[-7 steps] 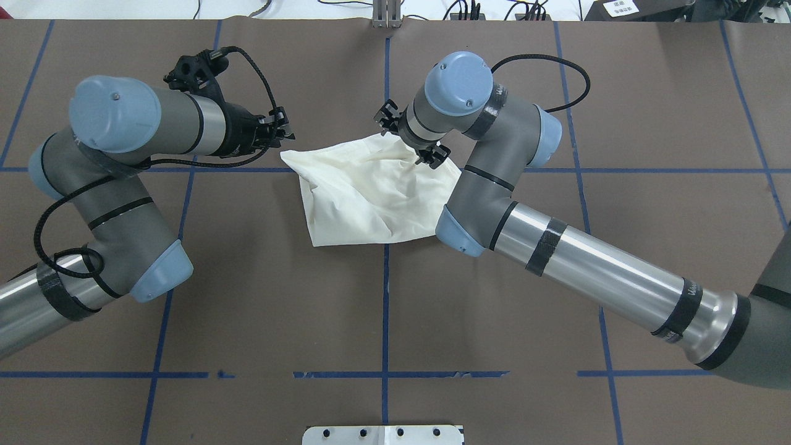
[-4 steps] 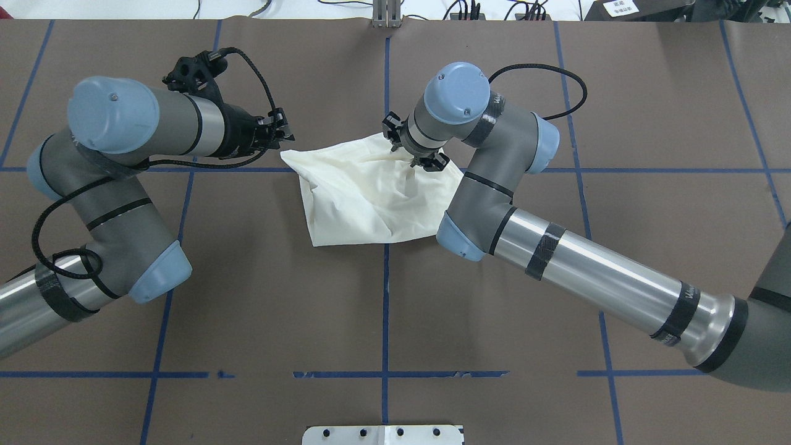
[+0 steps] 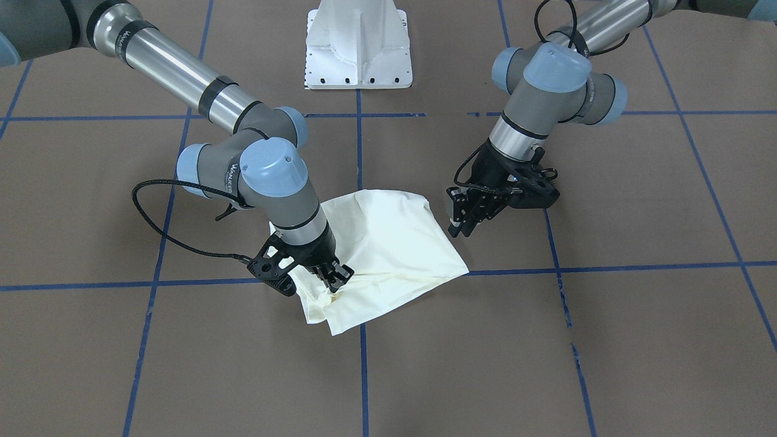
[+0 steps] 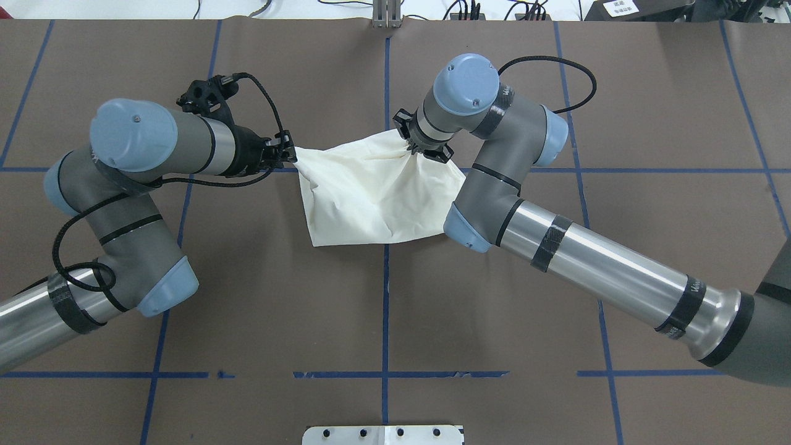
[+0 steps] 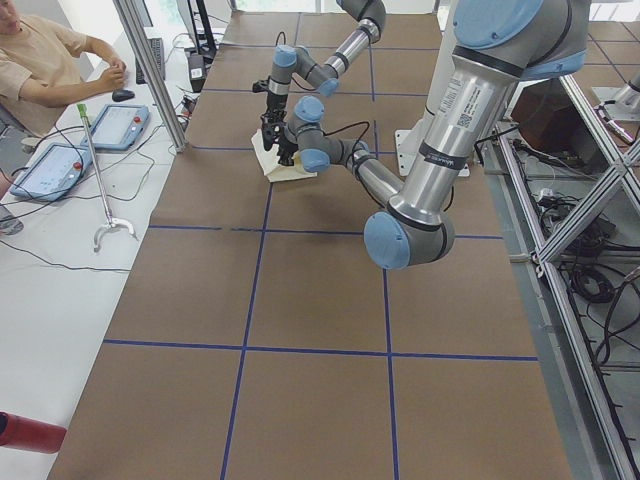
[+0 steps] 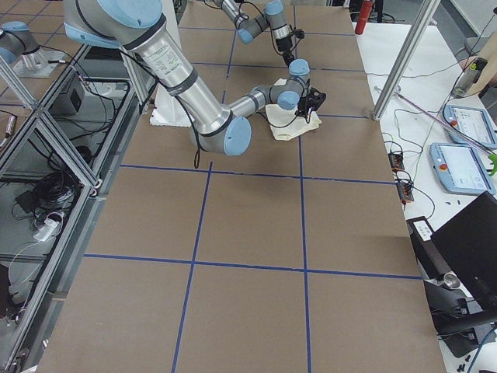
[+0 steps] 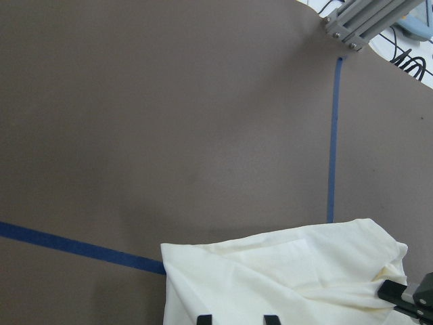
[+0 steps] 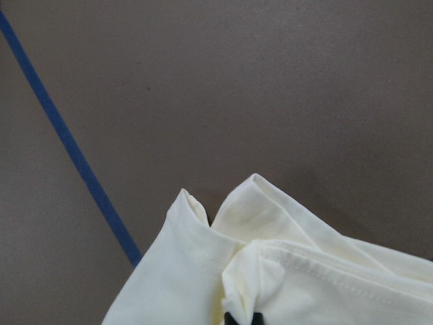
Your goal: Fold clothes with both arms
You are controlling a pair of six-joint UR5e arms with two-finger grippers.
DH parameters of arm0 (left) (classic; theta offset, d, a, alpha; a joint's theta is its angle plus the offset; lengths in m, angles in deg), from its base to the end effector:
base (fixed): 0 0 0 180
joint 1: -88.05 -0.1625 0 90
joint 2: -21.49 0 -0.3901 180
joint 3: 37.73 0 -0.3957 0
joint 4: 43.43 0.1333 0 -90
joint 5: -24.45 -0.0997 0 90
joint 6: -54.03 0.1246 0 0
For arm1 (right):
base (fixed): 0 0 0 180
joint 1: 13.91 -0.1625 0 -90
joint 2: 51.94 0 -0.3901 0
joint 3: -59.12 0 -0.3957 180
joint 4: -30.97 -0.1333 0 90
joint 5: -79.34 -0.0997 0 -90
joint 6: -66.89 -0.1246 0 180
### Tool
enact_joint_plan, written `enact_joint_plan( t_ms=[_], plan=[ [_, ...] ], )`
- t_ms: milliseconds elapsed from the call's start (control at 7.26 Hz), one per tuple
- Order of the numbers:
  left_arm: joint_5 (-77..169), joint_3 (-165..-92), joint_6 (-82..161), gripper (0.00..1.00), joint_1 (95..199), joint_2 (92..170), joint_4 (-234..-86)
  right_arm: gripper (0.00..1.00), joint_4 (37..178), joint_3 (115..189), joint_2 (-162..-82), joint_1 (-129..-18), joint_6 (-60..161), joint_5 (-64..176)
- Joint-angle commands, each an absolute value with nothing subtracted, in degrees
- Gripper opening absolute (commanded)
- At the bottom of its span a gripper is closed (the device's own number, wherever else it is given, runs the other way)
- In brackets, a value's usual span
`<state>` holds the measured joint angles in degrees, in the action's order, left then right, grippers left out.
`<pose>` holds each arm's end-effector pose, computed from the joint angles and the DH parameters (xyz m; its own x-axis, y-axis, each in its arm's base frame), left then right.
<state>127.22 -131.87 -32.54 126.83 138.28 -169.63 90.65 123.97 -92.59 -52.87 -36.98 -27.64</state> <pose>0.4529 -0.4996 0.2627 0.3295 -0.1899 -0.9249 0.4331 0.9008 -0.0306 -0.5703 -0.5858 0.2424 0.3383 0.5684 0.7499 -0.5125 0.7797 -0.3598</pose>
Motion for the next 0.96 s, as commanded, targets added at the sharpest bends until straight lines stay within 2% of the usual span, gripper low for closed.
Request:
enact_joint_plan(
  t_ms=[0, 413, 827],
  plan=[
    [127.4, -132.8, -32.5, 0.36, 124.0, 136.6, -170.0, 0.00, 90.6, 124.4, -93.7, -53.1, -36.9, -27.8],
    [125.4, -133.8, -31.8, 0.35, 119.8, 136.2, -170.3, 0.00, 90.5, 124.6, -94.0, -53.2, -36.9, -27.8],
    [119.8, -135.1, -18.3, 0.32, 118.0, 133.1, -181.5, 0.00, 90.5, 124.7, -94.0, -53.2, -36.9, -27.8]
  ],
)
